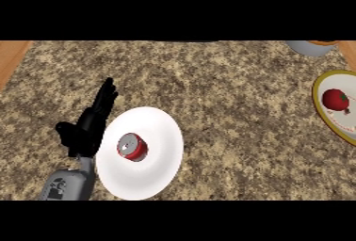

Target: Pick the tomato from the placemat and place it in the bowl

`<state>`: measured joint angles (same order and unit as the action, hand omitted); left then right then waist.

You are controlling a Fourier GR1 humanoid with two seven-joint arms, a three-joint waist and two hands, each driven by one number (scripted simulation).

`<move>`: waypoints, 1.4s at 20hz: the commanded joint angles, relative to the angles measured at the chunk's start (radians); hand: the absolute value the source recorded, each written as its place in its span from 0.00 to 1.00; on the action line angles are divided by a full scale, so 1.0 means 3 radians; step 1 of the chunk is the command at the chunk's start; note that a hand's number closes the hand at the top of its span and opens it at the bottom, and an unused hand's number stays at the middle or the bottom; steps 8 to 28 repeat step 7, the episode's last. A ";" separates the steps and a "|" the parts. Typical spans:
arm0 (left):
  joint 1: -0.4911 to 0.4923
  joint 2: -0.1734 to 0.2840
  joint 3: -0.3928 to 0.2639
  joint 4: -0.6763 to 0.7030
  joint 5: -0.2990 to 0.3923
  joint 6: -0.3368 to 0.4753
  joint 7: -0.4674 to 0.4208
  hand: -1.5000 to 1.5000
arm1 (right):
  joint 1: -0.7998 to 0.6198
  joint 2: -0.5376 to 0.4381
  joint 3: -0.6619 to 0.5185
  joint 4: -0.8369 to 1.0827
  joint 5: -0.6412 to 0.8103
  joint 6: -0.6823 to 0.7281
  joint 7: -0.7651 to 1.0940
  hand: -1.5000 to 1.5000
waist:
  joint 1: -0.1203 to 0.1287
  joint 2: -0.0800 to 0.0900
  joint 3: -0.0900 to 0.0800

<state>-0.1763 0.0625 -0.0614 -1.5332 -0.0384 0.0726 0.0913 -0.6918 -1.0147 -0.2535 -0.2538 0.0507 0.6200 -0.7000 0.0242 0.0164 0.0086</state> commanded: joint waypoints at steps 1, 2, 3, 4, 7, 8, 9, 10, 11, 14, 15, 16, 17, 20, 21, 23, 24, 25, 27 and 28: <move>0.0049 0.0042 0.0001 -0.0016 0.0018 -0.0060 -0.0029 0.50 | 0.0145 -0.0046 -0.0015 -0.0015 -0.0088 0.0904 -0.0512 0.00 | -0.0008 -0.0006 0.0005; 0.0066 -0.0015 -0.0018 -0.0026 -0.0024 0.0018 -0.0059 0.50 | 0.0207 -0.0079 -0.0005 -0.0036 -0.0091 0.0909 -0.0524 0.00 | -0.0015 -0.0001 0.0010; -0.0028 0.0088 0.0086 -0.0015 0.0064 -0.0069 0.0011 0.50 | 0.0212 -0.0082 0.0007 -0.0082 -0.0093 0.0883 -0.0520 0.00 | -0.0010 0.0003 0.0007; 0.0094 0.0073 0.0083 -0.0005 0.0048 -0.0052 -0.0113 0.50 | 0.0322 -0.0068 0.0006 -0.0101 -0.0116 0.0908 -0.0581 0.00 | -0.0032 -0.0009 0.0004; 0.0046 -0.0029 -0.0008 -0.0058 -0.0004 0.0021 -0.0051 0.50 | 0.0380 0.0008 0.0033 -0.0184 -0.0145 0.0824 -0.0576 0.00 | -0.0015 0.0000 0.0014; 0.0046 -0.0029 -0.0008 -0.0058 -0.0004 0.0021 -0.0051 0.50 | 0.0380 0.0008 0.0033 -0.0184 -0.0145 0.0824 -0.0576 0.00 | -0.0015 0.0000 0.0014; 0.0046 -0.0029 -0.0008 -0.0058 -0.0004 0.0021 -0.0051 0.50 | 0.0380 0.0008 0.0033 -0.0184 -0.0145 0.0824 -0.0576 0.00 | -0.0015 0.0000 0.0014; 0.0046 -0.0029 -0.0008 -0.0058 -0.0004 0.0021 -0.0051 0.50 | 0.0380 0.0008 0.0033 -0.0184 -0.0145 0.0824 -0.0576 0.00 | -0.0015 0.0000 0.0014; 0.0046 -0.0029 -0.0008 -0.0058 -0.0004 0.0021 -0.0051 0.50 | 0.0380 0.0008 0.0033 -0.0184 -0.0145 0.0824 -0.0576 0.00 | -0.0015 0.0000 0.0014; 0.0046 -0.0029 -0.0008 -0.0058 -0.0004 0.0021 -0.0051 0.50 | 0.0380 0.0008 0.0033 -0.0184 -0.0145 0.0824 -0.0576 0.00 | -0.0015 0.0000 0.0014; 0.0046 -0.0029 -0.0008 -0.0058 -0.0004 0.0021 -0.0051 0.50 | 0.0380 0.0008 0.0033 -0.0184 -0.0145 0.0824 -0.0576 0.00 | -0.0015 0.0000 0.0014; 0.0046 -0.0029 -0.0008 -0.0058 -0.0004 0.0021 -0.0051 0.50 | 0.0380 0.0008 0.0033 -0.0184 -0.0145 0.0824 -0.0576 0.00 | -0.0015 0.0000 0.0014; 0.0046 -0.0029 -0.0008 -0.0058 -0.0004 0.0021 -0.0051 0.50 | 0.0380 0.0008 0.0033 -0.0184 -0.0145 0.0824 -0.0576 0.00 | -0.0015 0.0000 0.0014; 0.0046 -0.0029 -0.0008 -0.0058 -0.0004 0.0021 -0.0051 0.50 | 0.0380 0.0008 0.0033 -0.0184 -0.0145 0.0824 -0.0576 0.00 | -0.0015 0.0000 0.0014; 0.0046 -0.0029 -0.0008 -0.0058 -0.0004 0.0021 -0.0051 0.50 | 0.0380 0.0008 0.0033 -0.0184 -0.0145 0.0824 -0.0576 0.00 | -0.0015 0.0000 0.0014; 0.0046 -0.0029 -0.0008 -0.0058 -0.0004 0.0021 -0.0051 0.50 | 0.0380 0.0008 0.0033 -0.0184 -0.0145 0.0824 -0.0576 0.00 | -0.0015 0.0000 0.0014; 0.0046 -0.0029 -0.0008 -0.0058 -0.0004 0.0021 -0.0051 0.50 | 0.0380 0.0008 0.0033 -0.0184 -0.0145 0.0824 -0.0576 0.00 | -0.0015 0.0000 0.0014; 0.0046 -0.0029 -0.0008 -0.0058 -0.0004 0.0021 -0.0051 0.50 | 0.0380 0.0008 0.0033 -0.0184 -0.0145 0.0824 -0.0576 0.00 | -0.0015 0.0000 0.0014; 0.0046 -0.0029 -0.0008 -0.0058 -0.0004 0.0021 -0.0051 0.50 | 0.0380 0.0008 0.0033 -0.0184 -0.0145 0.0824 -0.0576 0.00 | -0.0015 0.0000 0.0014; 0.0046 -0.0029 -0.0008 -0.0058 -0.0004 0.0021 -0.0051 0.50 | 0.0380 0.0008 0.0033 -0.0184 -0.0145 0.0824 -0.0576 0.00 | -0.0015 0.0000 0.0014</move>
